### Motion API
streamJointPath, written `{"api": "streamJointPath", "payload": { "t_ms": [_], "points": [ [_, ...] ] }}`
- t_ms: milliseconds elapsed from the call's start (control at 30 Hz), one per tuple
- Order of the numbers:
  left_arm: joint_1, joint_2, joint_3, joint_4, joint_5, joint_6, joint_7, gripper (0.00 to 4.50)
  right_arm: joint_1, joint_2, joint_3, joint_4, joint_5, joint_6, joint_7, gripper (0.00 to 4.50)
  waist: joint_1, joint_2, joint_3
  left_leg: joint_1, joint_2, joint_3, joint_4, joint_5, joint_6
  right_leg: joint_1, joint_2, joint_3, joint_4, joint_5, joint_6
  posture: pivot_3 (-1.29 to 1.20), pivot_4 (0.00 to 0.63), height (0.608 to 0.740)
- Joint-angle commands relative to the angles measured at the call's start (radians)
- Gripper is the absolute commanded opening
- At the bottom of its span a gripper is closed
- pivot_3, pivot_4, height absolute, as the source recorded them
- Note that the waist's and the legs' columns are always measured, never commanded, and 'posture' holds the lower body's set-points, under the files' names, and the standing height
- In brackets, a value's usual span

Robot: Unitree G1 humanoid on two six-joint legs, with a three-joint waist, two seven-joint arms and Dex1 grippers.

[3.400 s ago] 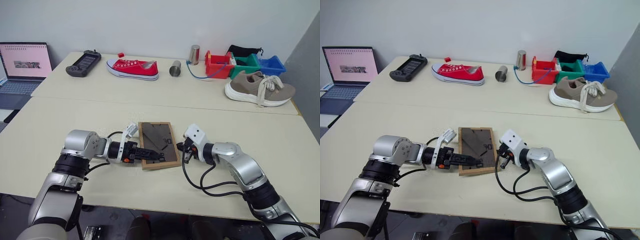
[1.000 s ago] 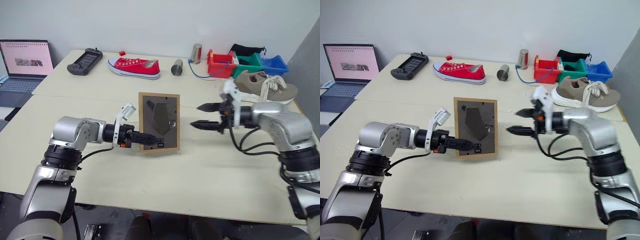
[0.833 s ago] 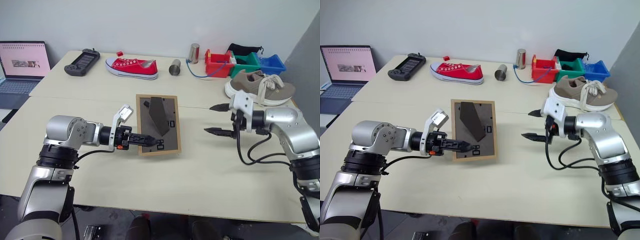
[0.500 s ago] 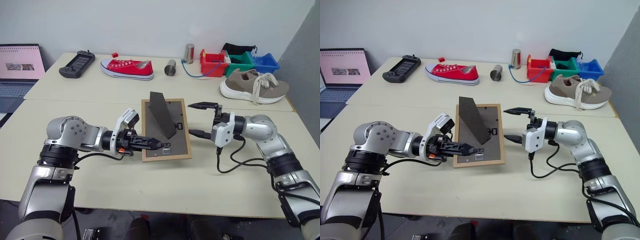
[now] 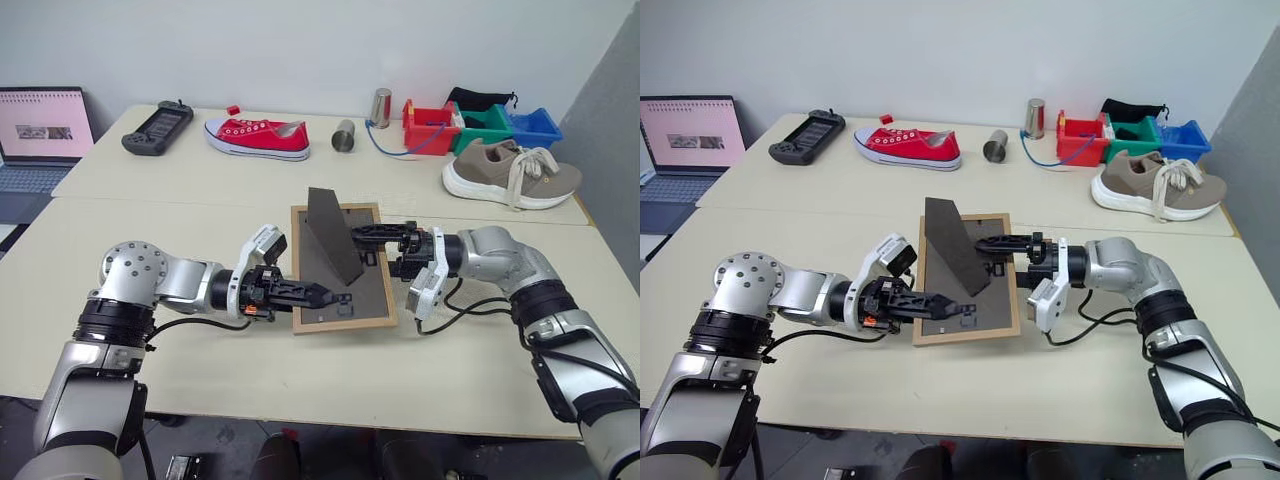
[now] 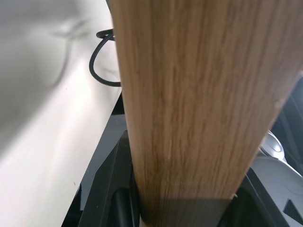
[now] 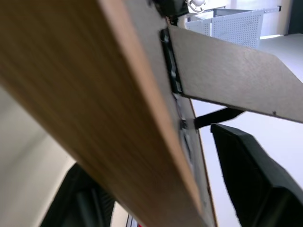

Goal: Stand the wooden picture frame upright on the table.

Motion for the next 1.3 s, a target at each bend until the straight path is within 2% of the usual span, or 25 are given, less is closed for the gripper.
{"api": "streamJointPath", "payload": {
  "t_ms": [33,233,300,333,367,533,700,800,933,967,1000,1067,1133,1200,1300],
  "points": [
    [0.028,-0.007,0.037,-0.043,-0.082,0.001,0.072,1.29,-0.047,0.008,-0.007,0.007,-0.042,-0.005,-0.087,1.96,-0.001,0.0,0.0,0.002,0.0,0.001,0.0,0.0,0.0,0.001,0.0,0.001,0.0,0.0,0.0,0.0,0.15,0.74],
    [0.058,-0.011,0.048,-0.097,-0.103,-0.04,0.142,1.29,-0.052,-0.007,0.001,0.011,-0.089,-0.01,-0.153,1.69,0.0,0.0,0.0,0.004,0.0,0.0,0.0,0.0,0.0,0.003,0.0,0.001,0.0,0.0,0.0,0.0,0.15,0.74],
    [0.066,-0.027,0.068,-0.12,-0.072,-0.079,0.169,1.99,-0.049,-0.014,0.002,0.009,-0.099,-0.003,-0.168,1.69,0.0,0.0,0.0,0.004,-0.001,0.0,0.0,0.0,0.0,0.003,0.0,0.001,0.0,0.0,0.0,0.0,0.15,0.74],
    [0.068,-0.029,0.075,-0.126,-0.061,-0.085,0.167,2.2,-0.046,-0.016,-0.001,0.005,-0.101,0.001,-0.179,1.64,0.001,0.0,0.0,0.004,-0.001,0.0,0.0,0.0,0.0,0.004,0.0,0.001,0.0,0.0,0.0,0.0,0.15,0.74],
    [0.07,-0.03,0.079,-0.128,-0.057,-0.086,0.165,2.49,-0.044,-0.017,-0.002,0.003,-0.104,0.004,-0.188,1.47,0.001,0.0,0.0,0.004,-0.001,0.0,0.0,0.0,0.0,0.004,0.0,0.001,0.0,0.0,0.0,0.0,0.15,0.74],
    [0.043,-0.011,0.11,-0.133,0.019,-0.102,0.114,3.48,-0.026,-0.034,0.003,-0.012,-0.083,0.024,-0.198,1.36,-0.001,0.0,0.0,0.005,-0.001,0.001,0.0,0.0,0.0,0.005,0.0,0.001,0.0,0.0,0.0,0.0,0.15,0.74],
    [-0.013,0.061,0.173,-0.11,0.133,-0.143,0.028,4.47,0.022,-0.074,0.014,-0.01,0.035,0.079,-0.154,1.36,0.0,0.0,0.0,0.005,-0.001,0.001,0.0,0.0,0.0,0.005,0.0,0.001,0.0,0.0,0.0,0.0,0.15,0.74],
    [-0.064,0.099,0.24,-0.052,0.179,-0.183,0.008,4.47,0.06,-0.092,0.015,-0.023,0.139,0.153,-0.106,1.36,0.0,0.0,0.0,0.005,-0.001,0.001,0.0,0.0,0.0,0.006,0.0,0.001,0.0,0.0,0.0,0.0,0.15,0.74],
    [-0.044,0.141,0.273,-0.106,0.257,-0.221,-0.024,4.47,0.095,-0.098,0.028,-0.058,0.277,0.238,-0.025,1.36,-0.004,0.0,0.0,0.006,-0.001,0.001,-0.001,0.0,0.0,0.006,0.0,0.001,-0.001,0.0,0.0,0.0,0.15,0.74],
    [-0.017,0.159,0.276,-0.158,0.298,-0.258,-0.037,4.47,0.101,-0.087,0.022,-0.068,0.321,0.294,0.006,1.36,-0.004,0.0,0.0,0.006,0.0,0.001,-0.001,0.0,0.0,0.006,0.0,0.001,-0.001,0.0,0.0,0.0,0.15,0.74],
    [0.03,0.178,0.263,-0.272,0.386,-0.347,-0.034,4.47,0.091,-0.037,0.005,-0.073,0.393,0.432,0.053,1.36,-0.004,0.0,0.0,0.006,0.0,0.001,-0.001,0.0,0.0,0.006,0.0,0.001,-0.001,0.0,0.0,0.0,0.15,0.74],
    [0.098,0.186,0.217,-0.454,0.563,-0.505,0.027,4.47,0.063,0.089,-0.038,-0.101,0.594,0.805,0.171,1.36,-0.01,0.0,0.0,0.006,0.0,0.002,-0.001,0.0,0.0,0.006,0.0,0.001,-0.001,0.0,0.0,0.0,0.15,0.74],
    [0.149,0.155,0.194,-0.544,0.702,-0.651,0.068,4.47,0.025,0.194,-0.083,-0.123,0.764,1.139,0.252,1.36,-0.01,0.0,0.0,0.008,0.003,0.003,-0.002,0.0,0.0,0.007,0.001,0.002,0.0,0.0,0.0,0.0,0.15,0.74],
    [0.182,0.149,0.166,-0.588,0.788,-0.714,0.069,4.47,-0.007,0.254,-0.12,-0.131,0.852,1.33,0.312,1.36,0.0,0.0,0.0,0.008,0.003,0.003,-0.002,0.001,-0.001,0.007,0.001,0.001,0.001,0.0,0.0,0.0,0.15,0.74],
    [0.187,0.12,0.186,-0.603,0.831,-0.757,0.081,4.47,-0.05,0.297,-0.154,-0.109,0.912,1.473,0.374,1.36,0.011,0.0,0.0,0.006,0.001,0.003,-0.002,0.0,0.0,0.006,0.0,0.001,-0.001,0.0,0.0,0.0,0.15,0.74]
  ]
}}
